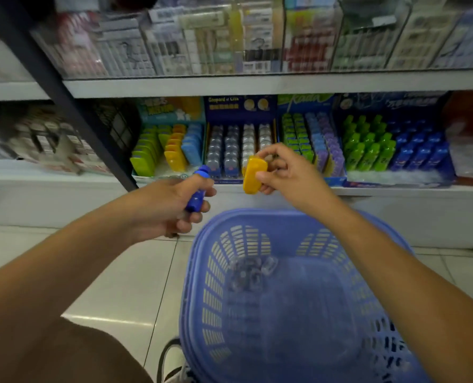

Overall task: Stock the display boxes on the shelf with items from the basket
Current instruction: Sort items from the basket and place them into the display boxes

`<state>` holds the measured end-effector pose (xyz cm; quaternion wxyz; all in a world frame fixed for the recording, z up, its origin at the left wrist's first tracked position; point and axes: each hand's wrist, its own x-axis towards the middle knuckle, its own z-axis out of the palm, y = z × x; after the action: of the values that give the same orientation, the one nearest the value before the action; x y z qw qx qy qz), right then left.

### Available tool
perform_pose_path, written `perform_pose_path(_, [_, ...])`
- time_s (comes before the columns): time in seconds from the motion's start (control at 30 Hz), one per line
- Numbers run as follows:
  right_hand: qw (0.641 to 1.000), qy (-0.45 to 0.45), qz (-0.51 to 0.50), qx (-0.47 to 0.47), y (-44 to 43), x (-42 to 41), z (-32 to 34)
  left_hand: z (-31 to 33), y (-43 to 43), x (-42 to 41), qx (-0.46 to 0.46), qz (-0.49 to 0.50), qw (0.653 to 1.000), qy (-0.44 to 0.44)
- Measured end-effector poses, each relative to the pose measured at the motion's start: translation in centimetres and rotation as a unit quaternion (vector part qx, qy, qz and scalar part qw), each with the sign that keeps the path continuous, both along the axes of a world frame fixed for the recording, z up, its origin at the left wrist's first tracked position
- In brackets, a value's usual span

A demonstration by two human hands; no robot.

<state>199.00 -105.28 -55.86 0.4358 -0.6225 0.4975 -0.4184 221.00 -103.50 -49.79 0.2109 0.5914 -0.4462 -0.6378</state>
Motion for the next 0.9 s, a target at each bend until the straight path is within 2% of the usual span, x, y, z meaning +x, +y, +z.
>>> perform_pose_path(0.1, [0.991, 0.093, -0.045, -0.087, -2.4, 4.1, 1.7, 0.2, -0.6, 3.4, 0.004, 0.043, 0.999, -0.006])
perform_pose_path(0.23, [0.976, 0.158, -0.027, -0.149, -5.8, 9.5, 2.0, -0.3, -1.0, 6.3, 0.009, 0.067, 0.998, -0.017])
perform_pose_path(0.4, [0.956, 0.243, 0.013, -0.161, -8.4, 14.1, -0.2, -0.5, -1.5, 9.7, 0.001, 0.109, 0.994, -0.028])
perform_pose_path(0.5, [0.939, 0.306, 0.029, -0.155, -9.1, 14.7, -1.7, -0.1, -1.6, 11.4, -0.013, 0.133, 0.991, -0.005])
perform_pose_path(0.57, [0.939, 0.310, 0.023, -0.151, -9.3, 14.7, -2.0, 0.2, -1.7, 12.0, -0.026, 0.140, 0.990, 0.014])
perform_pose_path(0.67, [0.919, 0.353, 0.038, -0.171, -9.7, 14.8, -1.8, 0.3, -1.7, 12.2, -0.042, 0.122, 0.991, 0.015])
perform_pose_path(0.83, [0.857, 0.448, 0.060, -0.247, -9.2, 15.6, -2.1, 0.3, -1.5, 11.2, -0.069, 0.051, 0.996, -0.010])
perform_pose_path(0.9, [0.855, 0.439, 0.052, -0.273, -8.3, 15.9, -2.6, 0.3, -1.3, 10.7, -0.083, 0.025, 0.996, -0.035])
